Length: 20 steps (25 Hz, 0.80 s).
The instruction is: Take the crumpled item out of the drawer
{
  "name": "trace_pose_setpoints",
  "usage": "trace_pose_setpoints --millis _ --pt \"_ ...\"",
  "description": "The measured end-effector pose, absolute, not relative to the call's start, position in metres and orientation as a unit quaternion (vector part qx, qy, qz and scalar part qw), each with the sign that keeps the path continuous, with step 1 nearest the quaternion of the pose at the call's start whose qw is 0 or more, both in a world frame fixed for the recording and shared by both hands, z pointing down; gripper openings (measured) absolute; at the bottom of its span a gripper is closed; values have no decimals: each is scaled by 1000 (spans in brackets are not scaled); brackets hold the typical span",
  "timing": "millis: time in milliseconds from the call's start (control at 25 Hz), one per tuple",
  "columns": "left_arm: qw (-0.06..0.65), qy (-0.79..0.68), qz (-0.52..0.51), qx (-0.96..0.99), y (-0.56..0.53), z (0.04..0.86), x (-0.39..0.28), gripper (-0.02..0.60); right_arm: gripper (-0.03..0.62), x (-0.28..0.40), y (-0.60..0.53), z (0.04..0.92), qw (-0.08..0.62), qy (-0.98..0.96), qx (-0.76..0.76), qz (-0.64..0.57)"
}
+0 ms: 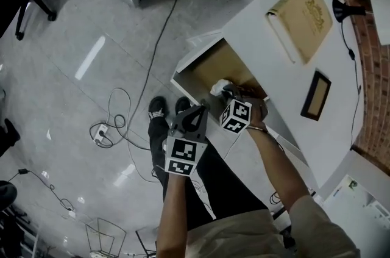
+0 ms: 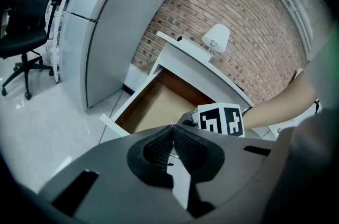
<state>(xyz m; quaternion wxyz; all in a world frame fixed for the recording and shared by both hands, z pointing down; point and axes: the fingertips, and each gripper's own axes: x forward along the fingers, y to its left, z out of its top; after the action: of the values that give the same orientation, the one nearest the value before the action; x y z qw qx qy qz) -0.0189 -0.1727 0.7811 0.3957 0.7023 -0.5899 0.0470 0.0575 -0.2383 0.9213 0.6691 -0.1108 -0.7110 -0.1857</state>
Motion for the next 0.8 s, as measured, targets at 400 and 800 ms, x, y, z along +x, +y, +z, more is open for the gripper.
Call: trace_pose_setpoints --millis 400,800 --pt "396 -543 63 738 -166 778 -14 17 52 46 -234 876 636 -766 13 -97" --pt "388 -490 99 774 -159 757 -16 17 52 55 -226 818 591 -793 147 -1"
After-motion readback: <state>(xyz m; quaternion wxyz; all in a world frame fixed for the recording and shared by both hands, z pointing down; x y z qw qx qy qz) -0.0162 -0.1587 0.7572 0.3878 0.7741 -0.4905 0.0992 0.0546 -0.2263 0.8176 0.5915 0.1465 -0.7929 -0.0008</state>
